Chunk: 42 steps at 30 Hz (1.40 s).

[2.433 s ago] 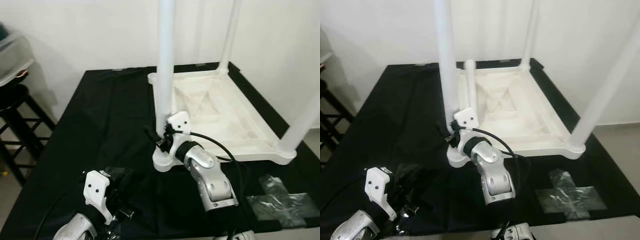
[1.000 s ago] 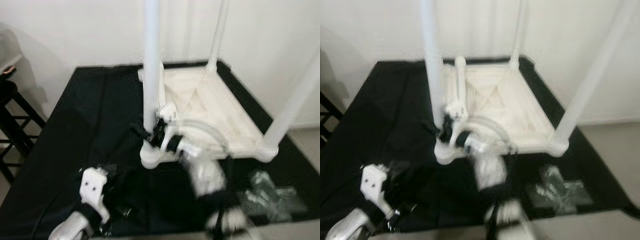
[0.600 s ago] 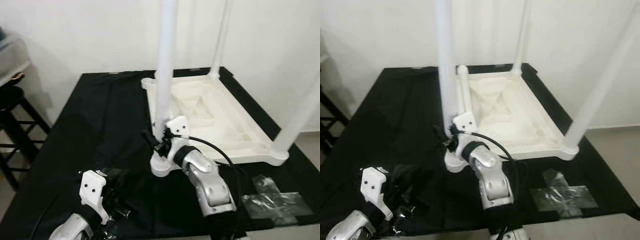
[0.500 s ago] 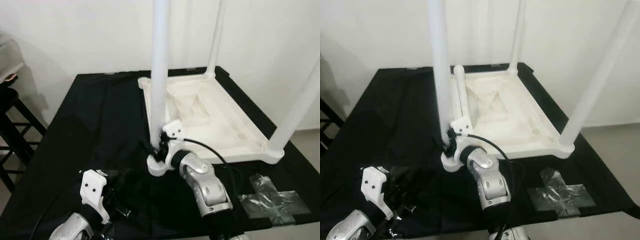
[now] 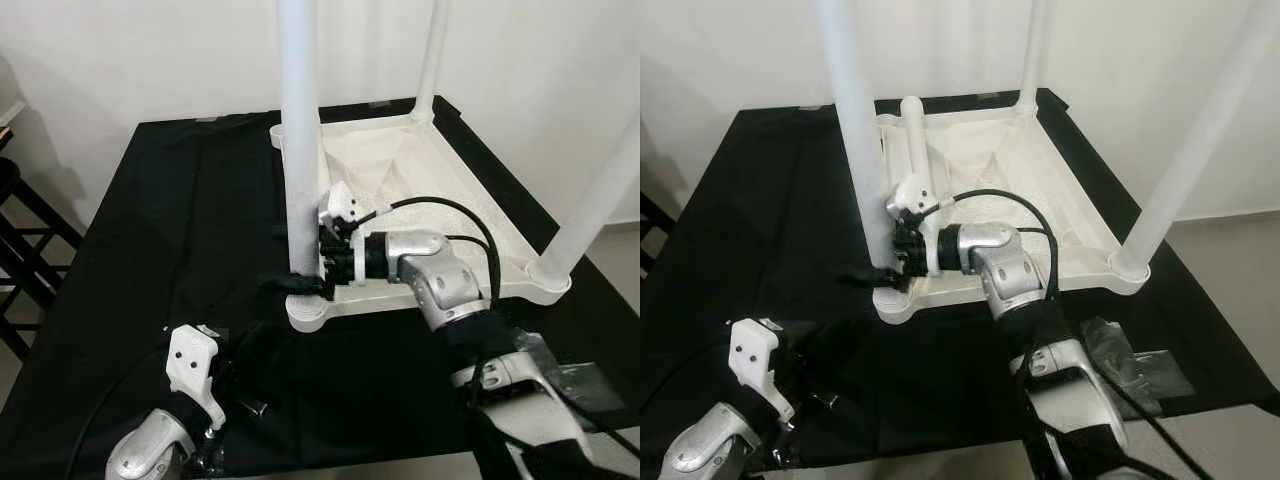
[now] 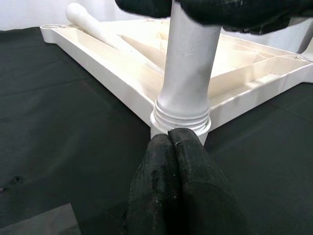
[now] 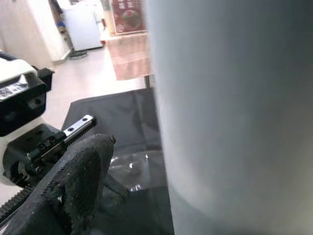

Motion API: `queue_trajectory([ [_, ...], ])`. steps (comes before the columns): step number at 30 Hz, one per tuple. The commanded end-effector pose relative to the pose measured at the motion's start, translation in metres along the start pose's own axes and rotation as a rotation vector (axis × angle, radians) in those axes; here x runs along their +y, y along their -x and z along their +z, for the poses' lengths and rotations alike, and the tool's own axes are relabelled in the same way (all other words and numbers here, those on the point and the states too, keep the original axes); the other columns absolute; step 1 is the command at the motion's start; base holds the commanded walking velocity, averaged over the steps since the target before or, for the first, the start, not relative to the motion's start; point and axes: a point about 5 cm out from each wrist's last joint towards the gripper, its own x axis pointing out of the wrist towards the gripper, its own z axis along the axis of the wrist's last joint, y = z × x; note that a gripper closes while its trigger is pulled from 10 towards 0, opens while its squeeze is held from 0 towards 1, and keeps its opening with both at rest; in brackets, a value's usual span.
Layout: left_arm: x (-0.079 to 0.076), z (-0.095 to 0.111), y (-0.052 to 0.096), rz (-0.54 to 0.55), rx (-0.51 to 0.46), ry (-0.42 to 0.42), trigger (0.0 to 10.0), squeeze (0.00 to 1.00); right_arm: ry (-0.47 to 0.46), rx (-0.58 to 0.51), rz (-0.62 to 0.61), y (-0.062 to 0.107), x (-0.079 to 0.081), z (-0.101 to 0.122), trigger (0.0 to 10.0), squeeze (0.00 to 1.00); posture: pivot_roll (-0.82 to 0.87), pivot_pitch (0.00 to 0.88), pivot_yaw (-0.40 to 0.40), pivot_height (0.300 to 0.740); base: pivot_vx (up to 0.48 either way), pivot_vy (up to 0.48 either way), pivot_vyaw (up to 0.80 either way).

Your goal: Building children table

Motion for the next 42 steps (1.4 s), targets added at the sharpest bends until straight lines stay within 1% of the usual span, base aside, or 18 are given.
queue_trajectory([
  [1,0.001,-0.006,0.002,0.002,0.027,0.0,10.0,0.0,0.021,0.008,0.038,-0.005,-0.001,0.004,10.0,0.0,0.07,0.061,0.024,0.74,0.0,0.0,0.0],
  [8,0.001,-0.006,0.005,0.04,0.024,-0.018,10.0,0.0,-0.044,0.027,0.054,-0.014,-0.009,-0.005,10.0,0.0,0.08,0.057,0.026,0.74,0.0,0.0,0.0],
  [9,0.001,-0.006,0.005,0.044,0.022,-0.019,10.0,0.0,-0.053,0.034,0.052,-0.015,-0.009,-0.01,5.0,0.0,0.08,0.057,0.026,0.74,0.0,0.0,0.0],
  [10,0.0,-0.006,0.006,0.046,0.022,-0.019,10.0,0.0,-0.058,0.039,0.052,-0.015,-0.008,-0.014,5.0,0.0,0.08,0.057,0.026,0.74,0.0,0.0,0.0],
  [11,0.0,-0.006,0.006,0.048,0.021,-0.019,10.0,0.0,-0.057,0.049,0.063,-0.014,-0.007,-0.019,0.0,0.0,0.08,0.058,0.027,0.74,0.0,0.0,0.0],
  [20,-0.001,-0.006,0.006,0.036,0.014,-0.002,10.0,0.0,-0.051,0.056,0.056,-0.003,-0.008,-0.033,0.0,0.0,0.07,0.056,0.03,0.74,0.0,0.0,0.0],
  [25,-0.002,-0.005,0.006,0.028,0.014,0.002,10.0,0.0,0.015,0.077,-0.06,0.005,-0.013,-0.035,0.0,0.0,0.07,0.066,0.026,0.74,0.0,0.0,0.0],
  [27,-0.004,-0.005,0.006,0.027,0.007,0.006,10.0,0.0,0.055,0.123,-0.249,0.011,-0.018,-0.043,0.0,0.0,0.04,0.081,0.0,0.74,0.0,0.0,0.0],
  [29,-0.004,-0.004,0.006,0.028,0.003,0.007,10.0,0.0,0.038,0.128,-0.366,0.013,-0.019,-0.047,0.0,0.0,0.04,0.083,-0.003,0.74,0.0,0.0,0.0],
  [30,-0.004,-0.004,0.006,0.028,0.003,0.007,10.0,0.0,0.038,0.128,-0.366,0.013,-0.019,-0.047,0.0,0.0,0.04,0.083,-0.003,0.74,0.0,0.0,0.0],
  [31,-0.004,-0.002,0.006,0.031,-0.005,0.011,10.0,0.0,-0.132,-0.048,-0.9,0.002,0.008,-0.064,0.0,0.0,0.03,0.117,0.011,0.74,0.0,0.0,0.0],
  [32,-0.004,-0.002,0.006,0.031,-0.005,0.011,10.0,0.0,-0.132,-0.048,-0.9,0.002,0.008,-0.064,0.0,0.0,0.03,0.117,0.011,0.74,0.0,0.0,0.0],
  [34,-0.003,-0.001,0.006,0.032,-0.008,0.014,10.0,0.0,-0.234,-0.048,-0.898,-0.009,0.05,-0.08,0.0,0.0,0.02,0.118,0.011,0.74,0.0,0.0,0.0],
  [35,-0.003,-0.001,0.005,0.033,-0.008,0.014,10.0,0.0,-0.224,-0.033,-0.827,-0.014,0.053,-0.084,0.0,0.0,0.01,0.096,0.02,0.74,0.0,0.0,0.0],
  [36,-0.003,-0.001,0.005,0.033,-0.008,0.014,10.0,0.0,-0.224,-0.033,-0.827,-0.014,0.053,-0.084,0.0,0.0,0.01,0.096,0.02,0.74,0.0,0.0,0.0],
  [38,-0.003,-0.003,0.003,0.032,-0.007,0.015,10.0,0.0,-0.158,-0.017,-0.81,-0.008,0.037,-0.084,0.0,0.0,0.01,0.097,0.008,0.74,0.0,0.0,0.0],
  [41,-0.003,-0.003,0.003,0.031,-0.007,0.015,10.0,0.0,-0.143,-0.015,-0.803,-0.007,0.033,-0.082,0.0,0.0,0.01,0.091,-0.002,0.74,0.0,0.0,0.0],
  [42,-0.003,-0.003,0.002,0.035,-0.01,0.015,10.0,0.0,-0.135,-0.002,-0.824,-0.004,0.026,-0.081,1.6,0.0,0.02,0.092,-0.002,0.74,0.0,0.0,0.0],
])
